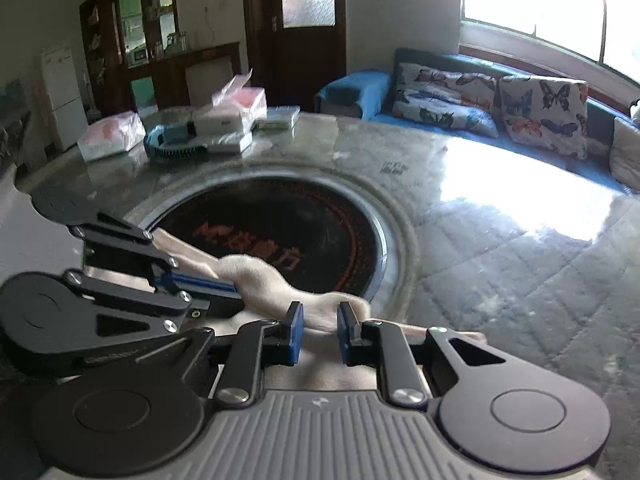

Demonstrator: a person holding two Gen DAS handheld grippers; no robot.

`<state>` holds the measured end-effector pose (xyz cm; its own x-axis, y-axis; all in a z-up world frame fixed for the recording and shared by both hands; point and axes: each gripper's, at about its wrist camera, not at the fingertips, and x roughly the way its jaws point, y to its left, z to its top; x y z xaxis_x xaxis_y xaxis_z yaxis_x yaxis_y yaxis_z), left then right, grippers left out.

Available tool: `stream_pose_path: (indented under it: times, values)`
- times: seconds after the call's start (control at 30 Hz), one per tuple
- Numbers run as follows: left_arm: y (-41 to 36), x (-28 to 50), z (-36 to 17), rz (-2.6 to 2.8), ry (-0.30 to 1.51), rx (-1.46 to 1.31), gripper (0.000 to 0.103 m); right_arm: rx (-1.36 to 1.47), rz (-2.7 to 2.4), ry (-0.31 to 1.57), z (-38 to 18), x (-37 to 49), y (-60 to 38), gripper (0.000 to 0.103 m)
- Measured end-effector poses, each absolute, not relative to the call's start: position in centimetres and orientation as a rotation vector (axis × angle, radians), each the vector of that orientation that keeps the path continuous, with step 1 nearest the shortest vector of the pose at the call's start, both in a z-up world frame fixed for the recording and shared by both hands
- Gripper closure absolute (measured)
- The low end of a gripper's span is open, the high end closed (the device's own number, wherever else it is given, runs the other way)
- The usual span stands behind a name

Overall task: Fold clothes
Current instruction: 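Lay the hem flat on the shirt and open the left gripper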

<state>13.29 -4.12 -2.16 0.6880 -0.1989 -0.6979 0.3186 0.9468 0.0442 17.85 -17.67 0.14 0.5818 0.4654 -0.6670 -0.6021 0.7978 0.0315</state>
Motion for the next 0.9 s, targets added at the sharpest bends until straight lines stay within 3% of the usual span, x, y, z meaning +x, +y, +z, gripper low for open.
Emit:
stream_pose_path:
  times: [0.57, 0.73, 0.9]
  values:
    - [-4.6, 12.9, -2.2, -0.272, 0.747, 0.193, 0.096, -0.160, 0.531, 0.735, -0.5, 14.8, -21.8, 0.086]
    - [-3.9, 10.8, -1.1, -0.302, 0.707, 0.173, 0.087, -0.137, 0.531, 0.748, -0.8, 15.1, -22.2, 0.085]
    - [-3.6, 6.8, 0.0, -0.357, 0.665, 0.206, 0.087, -0.143, 0.536, 0.725, -0.2, 14.4, -22.0, 0.085]
